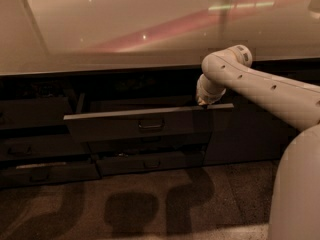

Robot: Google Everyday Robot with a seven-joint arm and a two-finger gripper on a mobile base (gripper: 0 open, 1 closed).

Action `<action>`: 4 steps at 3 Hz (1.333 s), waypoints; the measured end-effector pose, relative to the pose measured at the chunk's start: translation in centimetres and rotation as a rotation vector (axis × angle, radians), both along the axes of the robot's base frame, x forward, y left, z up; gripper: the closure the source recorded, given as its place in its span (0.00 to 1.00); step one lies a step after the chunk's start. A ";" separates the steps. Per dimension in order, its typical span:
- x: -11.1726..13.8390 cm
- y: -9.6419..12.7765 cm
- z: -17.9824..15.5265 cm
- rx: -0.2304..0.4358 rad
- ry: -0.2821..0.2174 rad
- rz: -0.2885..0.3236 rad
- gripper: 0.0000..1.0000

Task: Open top drawer

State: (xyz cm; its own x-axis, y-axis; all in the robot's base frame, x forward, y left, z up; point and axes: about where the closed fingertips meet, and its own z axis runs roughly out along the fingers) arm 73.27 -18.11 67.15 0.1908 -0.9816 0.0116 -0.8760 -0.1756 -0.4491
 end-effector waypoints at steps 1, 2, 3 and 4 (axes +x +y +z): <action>-0.7 0.3 -0.4 -0.002 0.021 0.006 0.81; -0.8 0.3 -0.1 -0.002 0.021 0.006 0.58; -3.4 0.7 -0.9 -0.003 0.025 0.033 0.35; -6.5 0.8 -0.4 0.008 -0.011 0.048 0.11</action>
Offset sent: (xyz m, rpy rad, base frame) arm -0.0972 0.0241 -0.0106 0.0170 0.0292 0.0893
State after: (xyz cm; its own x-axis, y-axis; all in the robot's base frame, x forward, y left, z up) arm 66.78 -17.35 66.73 0.2376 -0.9713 0.0064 -0.8618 -0.2139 -0.4599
